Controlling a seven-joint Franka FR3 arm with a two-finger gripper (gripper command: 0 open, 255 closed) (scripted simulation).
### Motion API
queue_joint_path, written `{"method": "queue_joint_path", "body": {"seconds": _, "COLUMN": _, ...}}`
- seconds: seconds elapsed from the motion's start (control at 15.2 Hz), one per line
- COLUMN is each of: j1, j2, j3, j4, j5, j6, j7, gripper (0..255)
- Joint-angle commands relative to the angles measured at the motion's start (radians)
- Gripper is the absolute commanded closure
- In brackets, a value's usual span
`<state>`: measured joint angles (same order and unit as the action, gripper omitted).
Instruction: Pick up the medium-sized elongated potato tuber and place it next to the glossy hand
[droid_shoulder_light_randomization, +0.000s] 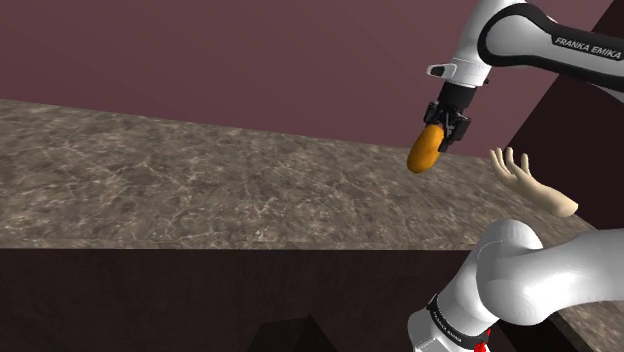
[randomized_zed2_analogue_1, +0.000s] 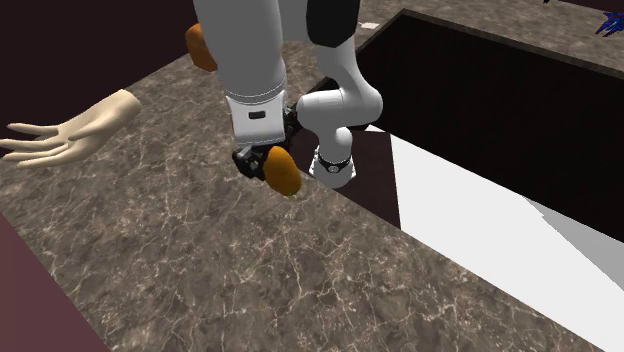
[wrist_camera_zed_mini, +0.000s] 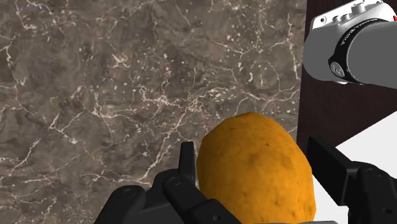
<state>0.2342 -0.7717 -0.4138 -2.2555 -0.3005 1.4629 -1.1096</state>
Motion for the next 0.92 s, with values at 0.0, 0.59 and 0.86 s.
{"method": "queue_joint_path", "body": {"seconds": 0.0, "j1": -0.015, "j2": -0.017, "j3": -0.028, "j4": 0.007, "j5": -0.027, "j6": -0.015, "j7": -0.039, "gripper": 255}}
{"method": "queue_joint_path", "body": {"seconds": 0.59, "j1": -0.08, "j2": -0.07, "j3": -0.191, "j4": 0.057, "j5": -0.173, "j6": -0.059, "j7": -0.248, "gripper": 255}}
{"method": "queue_joint_path", "body": {"seconds": 0.86, "j1": -0.093, "j2": -0.069, "j3": -0.273, "j4": 0.106, "j5": -0.234, "j6": -0.068, "j7": -0.345, "gripper": 255}}
